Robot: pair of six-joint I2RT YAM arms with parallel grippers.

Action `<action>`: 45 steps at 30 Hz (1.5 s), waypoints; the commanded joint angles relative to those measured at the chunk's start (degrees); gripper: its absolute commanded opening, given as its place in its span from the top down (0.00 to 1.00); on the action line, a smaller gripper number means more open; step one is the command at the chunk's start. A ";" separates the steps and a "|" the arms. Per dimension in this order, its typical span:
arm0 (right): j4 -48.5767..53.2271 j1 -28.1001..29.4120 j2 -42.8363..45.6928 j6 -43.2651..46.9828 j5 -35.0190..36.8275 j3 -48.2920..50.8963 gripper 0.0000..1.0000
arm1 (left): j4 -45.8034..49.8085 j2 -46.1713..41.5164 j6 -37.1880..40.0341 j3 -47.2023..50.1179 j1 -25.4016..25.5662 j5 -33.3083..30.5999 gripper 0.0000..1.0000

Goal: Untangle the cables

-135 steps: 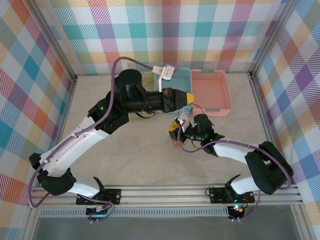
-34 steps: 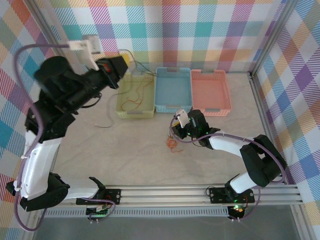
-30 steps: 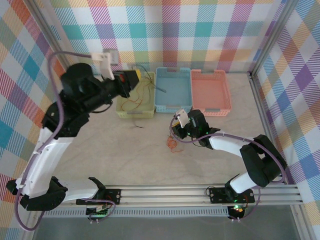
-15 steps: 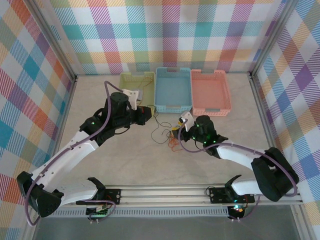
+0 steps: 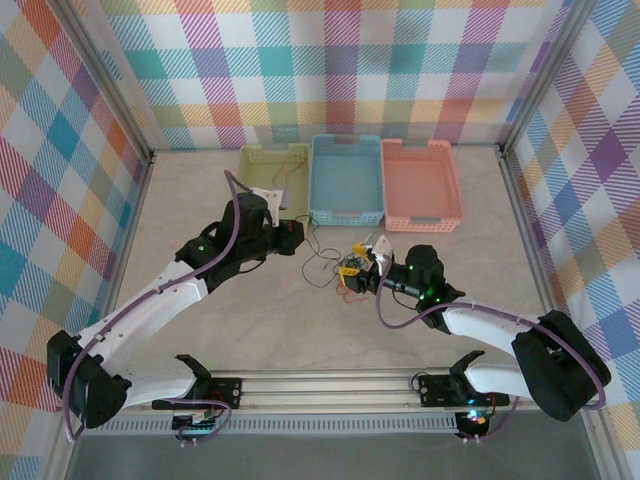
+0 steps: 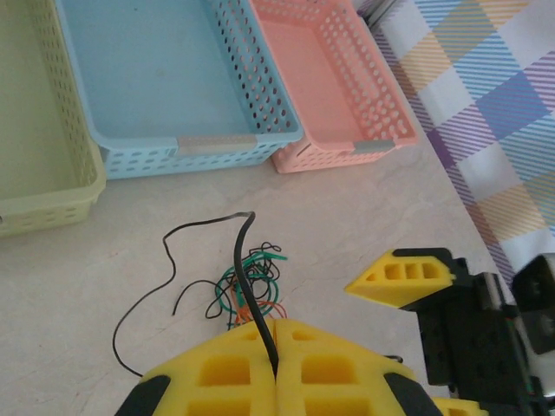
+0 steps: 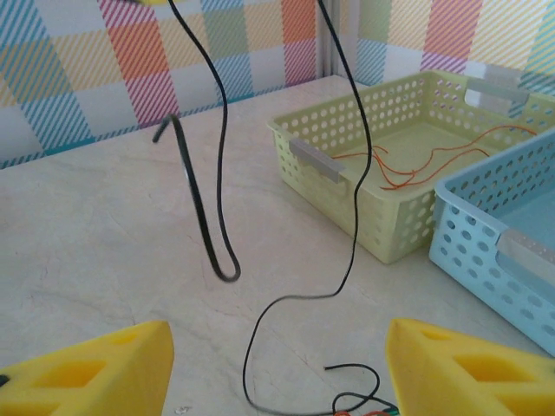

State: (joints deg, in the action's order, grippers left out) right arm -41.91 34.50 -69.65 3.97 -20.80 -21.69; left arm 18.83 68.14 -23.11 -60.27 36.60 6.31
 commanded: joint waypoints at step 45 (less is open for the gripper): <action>-2.94 -0.44 -3.62 -9.72 22.28 -1.95 0.44 | -8.41 -3.91 -2.30 3.58 -0.48 0.09 1.00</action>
State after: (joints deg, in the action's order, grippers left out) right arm -44.97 34.44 -74.15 -4.34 -1.63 -23.68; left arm 12.05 65.84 -24.60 -54.22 36.60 7.40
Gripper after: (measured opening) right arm 0.512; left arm 0.058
